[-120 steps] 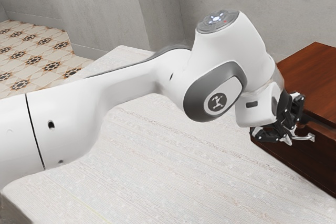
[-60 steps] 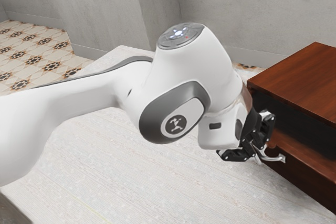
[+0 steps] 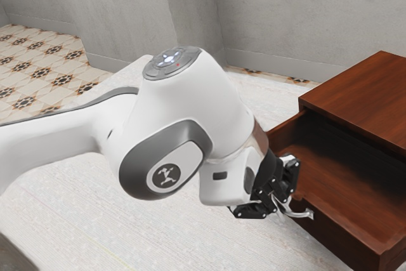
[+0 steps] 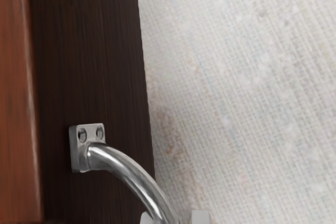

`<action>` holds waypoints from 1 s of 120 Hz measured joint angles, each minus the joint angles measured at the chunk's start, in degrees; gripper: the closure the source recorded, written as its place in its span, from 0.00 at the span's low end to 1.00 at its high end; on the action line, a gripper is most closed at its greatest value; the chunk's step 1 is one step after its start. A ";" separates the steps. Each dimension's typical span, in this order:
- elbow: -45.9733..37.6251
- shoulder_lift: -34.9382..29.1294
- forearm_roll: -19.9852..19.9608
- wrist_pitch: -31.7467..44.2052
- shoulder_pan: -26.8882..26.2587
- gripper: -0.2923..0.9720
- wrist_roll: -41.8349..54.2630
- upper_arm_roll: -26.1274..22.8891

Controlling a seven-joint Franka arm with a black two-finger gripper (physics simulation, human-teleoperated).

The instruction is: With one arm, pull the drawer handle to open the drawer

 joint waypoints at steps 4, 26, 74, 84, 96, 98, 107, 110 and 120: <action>-0.72 -0.82 -0.17 -0.06 0.01 0.85 0.03 -0.01; -3.59 -3.99 -0.91 -0.38 0.03 0.85 0.15 0.07; -3.87 -4.87 -1.69 -1.75 -0.47 0.78 0.17 1.17; -3.38 -6.56 -1.67 -2.60 -0.40 0.77 0.11 1.31; 0.89 -10.14 -1.67 -5.77 -0.39 0.71 0.04 1.93; 2.04 -10.39 -1.67 -6.64 -0.38 0.70 0.03 2.10; 7.16 -10.12 -2.22 -11.47 -0.29 0.65 -0.05 4.01; 9.28 -9.23 -2.47 -13.49 -0.13 0.63 -0.10 4.88; 19.57 -2.88 -2.55 -22.11 2.16 0.50 -0.59 6.27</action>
